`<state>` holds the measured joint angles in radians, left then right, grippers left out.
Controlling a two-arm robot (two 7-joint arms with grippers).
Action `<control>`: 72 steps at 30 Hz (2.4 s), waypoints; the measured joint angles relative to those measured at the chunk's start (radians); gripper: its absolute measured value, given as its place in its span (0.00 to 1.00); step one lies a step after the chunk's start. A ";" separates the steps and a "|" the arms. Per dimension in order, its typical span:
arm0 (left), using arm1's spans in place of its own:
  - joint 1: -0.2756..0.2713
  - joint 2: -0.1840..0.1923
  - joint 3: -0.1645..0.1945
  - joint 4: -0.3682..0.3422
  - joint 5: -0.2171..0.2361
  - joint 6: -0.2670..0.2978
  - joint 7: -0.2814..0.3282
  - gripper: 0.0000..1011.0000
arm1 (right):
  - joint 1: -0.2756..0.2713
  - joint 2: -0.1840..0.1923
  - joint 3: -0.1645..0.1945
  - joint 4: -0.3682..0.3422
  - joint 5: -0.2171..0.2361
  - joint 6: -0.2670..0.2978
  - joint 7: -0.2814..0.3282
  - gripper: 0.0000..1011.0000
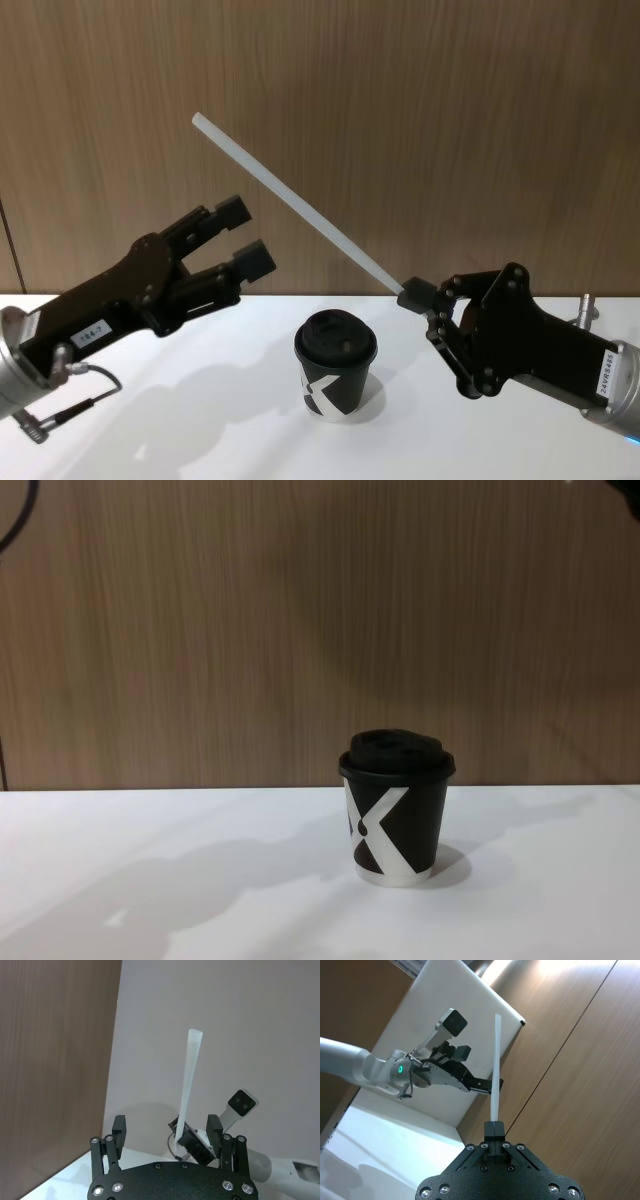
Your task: Pick up the straw with one hand, pass it to the other hand, and insert it into the cup.
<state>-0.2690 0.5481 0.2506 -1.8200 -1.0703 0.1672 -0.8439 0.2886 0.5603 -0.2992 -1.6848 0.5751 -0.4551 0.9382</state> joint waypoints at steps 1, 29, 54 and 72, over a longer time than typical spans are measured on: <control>-0.005 -0.005 0.005 0.003 -0.003 -0.001 -0.002 0.99 | 0.000 0.000 0.000 0.000 0.000 0.000 0.000 0.00; -0.074 -0.068 0.062 0.035 -0.057 -0.009 0.015 0.99 | 0.000 0.000 0.000 0.000 0.000 0.000 0.000 0.00; -0.090 -0.084 0.077 0.046 -0.068 -0.008 0.064 0.49 | 0.000 0.000 0.000 0.000 0.000 0.000 0.000 0.00; -0.091 -0.086 0.079 0.048 -0.070 -0.008 0.069 0.05 | 0.000 0.000 0.000 0.000 0.000 0.000 0.000 0.00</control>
<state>-0.3602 0.4617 0.3299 -1.7725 -1.1403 0.1595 -0.7751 0.2887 0.5603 -0.2991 -1.6848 0.5751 -0.4551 0.9381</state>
